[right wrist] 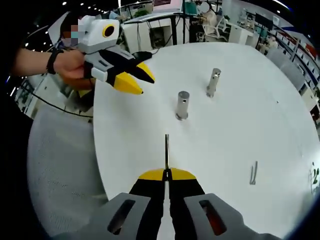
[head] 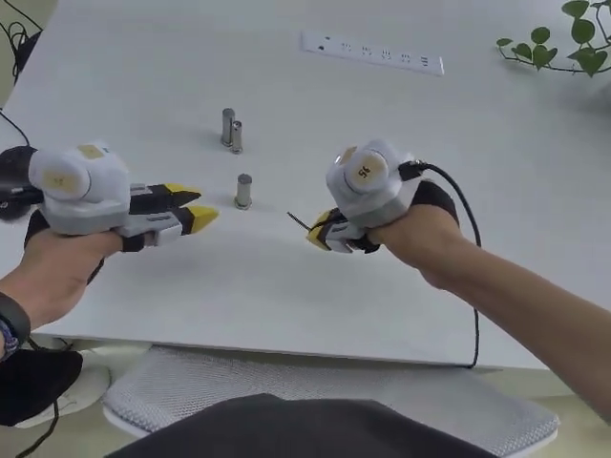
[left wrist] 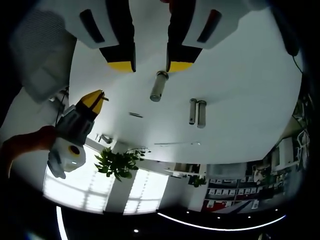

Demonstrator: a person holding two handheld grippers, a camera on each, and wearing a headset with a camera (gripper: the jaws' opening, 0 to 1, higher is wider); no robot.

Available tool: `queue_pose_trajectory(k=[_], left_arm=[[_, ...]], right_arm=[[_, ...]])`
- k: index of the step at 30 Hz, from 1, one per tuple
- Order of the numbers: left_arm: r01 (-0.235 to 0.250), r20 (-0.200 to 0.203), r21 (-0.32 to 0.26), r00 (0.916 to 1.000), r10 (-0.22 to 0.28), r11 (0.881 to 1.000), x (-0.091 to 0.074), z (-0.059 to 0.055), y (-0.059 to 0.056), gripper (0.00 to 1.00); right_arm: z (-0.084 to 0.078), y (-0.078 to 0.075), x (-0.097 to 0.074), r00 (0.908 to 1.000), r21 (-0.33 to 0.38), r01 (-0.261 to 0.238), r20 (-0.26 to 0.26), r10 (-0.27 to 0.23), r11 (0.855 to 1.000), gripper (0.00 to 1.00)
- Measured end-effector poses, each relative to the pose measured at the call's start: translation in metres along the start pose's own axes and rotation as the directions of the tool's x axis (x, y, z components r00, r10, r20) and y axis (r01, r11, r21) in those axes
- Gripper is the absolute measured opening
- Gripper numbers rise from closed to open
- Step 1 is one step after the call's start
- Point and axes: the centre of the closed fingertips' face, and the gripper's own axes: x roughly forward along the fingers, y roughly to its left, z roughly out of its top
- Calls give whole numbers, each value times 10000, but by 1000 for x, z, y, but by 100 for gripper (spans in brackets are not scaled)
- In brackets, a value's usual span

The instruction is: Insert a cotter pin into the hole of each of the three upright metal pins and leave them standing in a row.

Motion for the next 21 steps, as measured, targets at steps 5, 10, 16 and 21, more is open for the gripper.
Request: queue_pose_trajectory(k=[5,10,16,21], left_arm=[[10,-64,155,10000,-9,9999,11,0,1,23],[-24,-163,370,9999,30,9993,22,-2,3,23],[-35,-265,488,9996,48,9988,30,-5,5,25],[-113,-208,457,9997,122,9989,34,-5,10,25]], right_arm=[[-6,-3,8,9987,341,-91,-489,108,9994,2],[-10,-9,18,9951,809,47,-988,33,9967,2],[-7,-12,27,9900,1146,83,-1410,80,9934,2],[-6,-11,32,9879,1175,105,-1552,79,9930,2]])
